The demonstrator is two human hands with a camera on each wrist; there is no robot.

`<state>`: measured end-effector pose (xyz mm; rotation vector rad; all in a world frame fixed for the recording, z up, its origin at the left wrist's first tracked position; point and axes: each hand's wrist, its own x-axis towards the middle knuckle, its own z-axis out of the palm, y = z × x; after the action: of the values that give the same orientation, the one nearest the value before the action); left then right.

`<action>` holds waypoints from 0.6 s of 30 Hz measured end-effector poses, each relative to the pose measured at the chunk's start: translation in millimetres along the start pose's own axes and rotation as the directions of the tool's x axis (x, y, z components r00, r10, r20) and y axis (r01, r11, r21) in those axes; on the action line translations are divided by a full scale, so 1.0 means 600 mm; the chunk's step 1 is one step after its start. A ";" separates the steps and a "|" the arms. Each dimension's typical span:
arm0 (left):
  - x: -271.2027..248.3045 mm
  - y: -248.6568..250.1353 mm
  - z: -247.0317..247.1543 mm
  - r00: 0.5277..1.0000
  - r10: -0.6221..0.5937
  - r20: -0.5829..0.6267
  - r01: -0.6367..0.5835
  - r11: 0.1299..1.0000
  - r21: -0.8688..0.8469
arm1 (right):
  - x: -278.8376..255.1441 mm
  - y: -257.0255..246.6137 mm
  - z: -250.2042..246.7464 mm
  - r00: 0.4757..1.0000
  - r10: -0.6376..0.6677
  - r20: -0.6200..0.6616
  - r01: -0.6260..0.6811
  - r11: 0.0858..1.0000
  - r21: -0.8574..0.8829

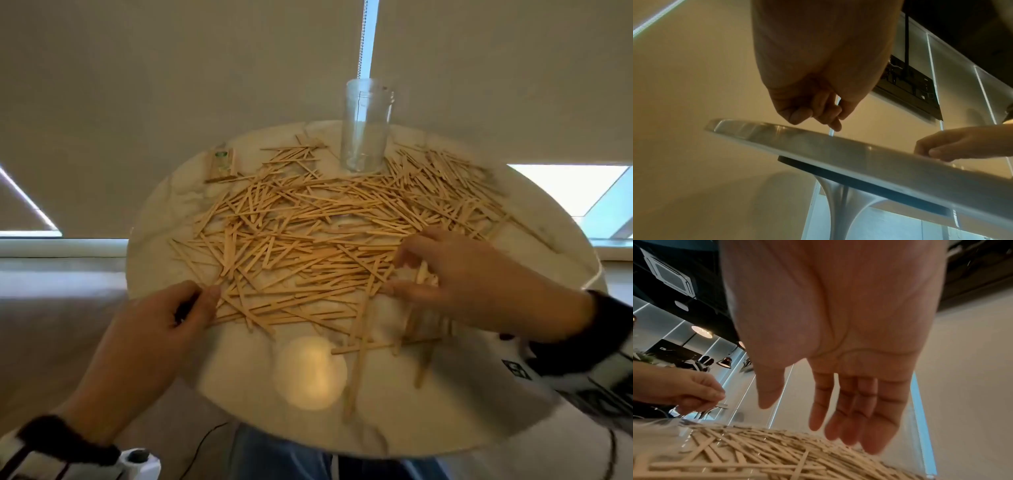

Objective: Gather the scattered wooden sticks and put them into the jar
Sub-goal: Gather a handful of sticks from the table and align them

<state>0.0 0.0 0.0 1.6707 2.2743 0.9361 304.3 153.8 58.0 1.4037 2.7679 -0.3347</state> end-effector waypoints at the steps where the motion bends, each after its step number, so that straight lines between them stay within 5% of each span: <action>1: 0.002 0.004 -0.002 1.000 -0.003 0.006 0.003 1.000 -0.003 | 0.017 0.000 0.003 0.999 -0.006 0.045 0.006 1.000 -0.016; 6: 0.022 0.009 -0.003 1.000 0.020 0.007 -0.020 0.998 0.068 | 0.083 -0.026 0.018 0.963 -0.057 0.262 0.114 0.971 -0.208; 13: 0.056 0.006 -0.031 0.991 0.109 0.082 -0.119 0.984 0.130 | 0.130 -0.040 0.016 0.973 -0.068 0.219 0.123 0.960 -0.252; 18: 0.099 -0.013 -0.074 0.986 0.059 0.154 -0.092 0.972 0.216 | 0.134 -0.044 0.021 0.975 -0.084 0.206 0.135 0.959 -0.249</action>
<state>-48.7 35.7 43.9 1.8590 2.3022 0.5658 234.0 200.1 41.2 1.0977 2.6192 -0.0952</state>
